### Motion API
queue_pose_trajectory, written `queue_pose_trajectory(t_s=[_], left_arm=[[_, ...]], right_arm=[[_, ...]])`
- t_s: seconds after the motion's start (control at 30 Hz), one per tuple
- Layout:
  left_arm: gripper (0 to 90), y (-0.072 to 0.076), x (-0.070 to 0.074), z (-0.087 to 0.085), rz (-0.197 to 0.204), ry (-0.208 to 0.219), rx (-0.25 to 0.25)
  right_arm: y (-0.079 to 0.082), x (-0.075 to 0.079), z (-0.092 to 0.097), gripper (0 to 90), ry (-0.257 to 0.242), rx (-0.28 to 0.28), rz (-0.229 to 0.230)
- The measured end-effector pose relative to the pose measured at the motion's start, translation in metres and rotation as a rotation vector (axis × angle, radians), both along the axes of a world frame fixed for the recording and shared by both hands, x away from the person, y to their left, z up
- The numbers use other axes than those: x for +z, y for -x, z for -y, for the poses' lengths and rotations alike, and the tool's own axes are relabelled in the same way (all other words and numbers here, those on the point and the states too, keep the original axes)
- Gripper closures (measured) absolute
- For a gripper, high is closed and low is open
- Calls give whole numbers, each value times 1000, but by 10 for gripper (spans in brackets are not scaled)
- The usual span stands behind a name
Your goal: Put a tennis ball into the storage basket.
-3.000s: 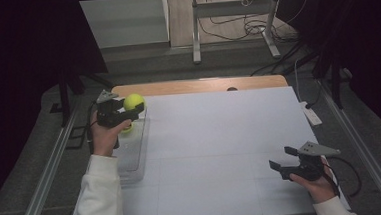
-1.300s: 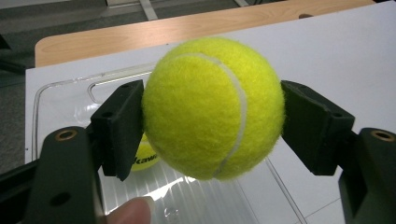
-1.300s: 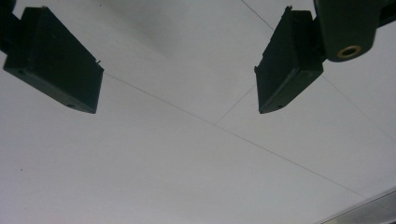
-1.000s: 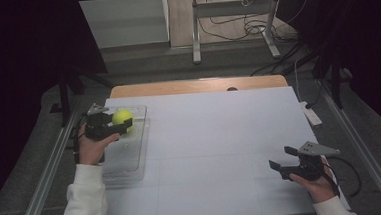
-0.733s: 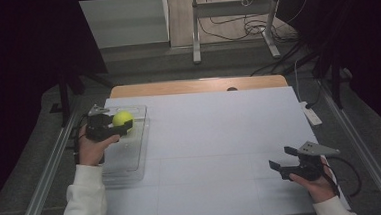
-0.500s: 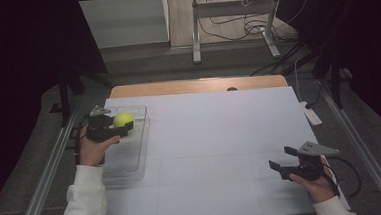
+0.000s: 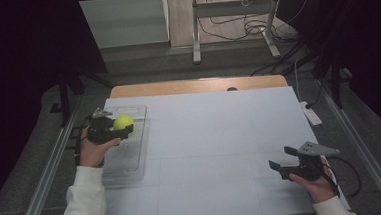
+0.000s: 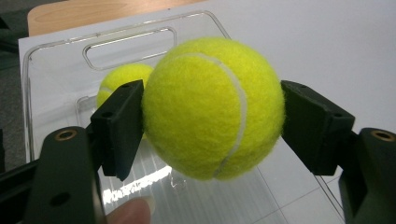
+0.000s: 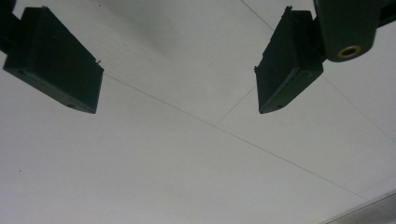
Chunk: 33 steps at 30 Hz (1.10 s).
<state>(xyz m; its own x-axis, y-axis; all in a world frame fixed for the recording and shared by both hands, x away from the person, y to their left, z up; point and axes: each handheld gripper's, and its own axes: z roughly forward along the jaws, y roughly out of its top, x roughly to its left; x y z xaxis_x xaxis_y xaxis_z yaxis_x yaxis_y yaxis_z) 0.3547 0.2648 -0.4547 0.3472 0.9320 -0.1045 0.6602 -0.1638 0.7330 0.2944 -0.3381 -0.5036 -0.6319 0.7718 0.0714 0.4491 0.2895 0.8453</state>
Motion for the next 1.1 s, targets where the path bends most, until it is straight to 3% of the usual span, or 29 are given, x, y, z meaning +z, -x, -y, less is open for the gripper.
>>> queue_pose_trajectory(t_s=[1.1], left_arm=[[270,-3,-17,-15,-89,-80,58]], right_arm=[[-1,-1,0,149,2,0,-3]])
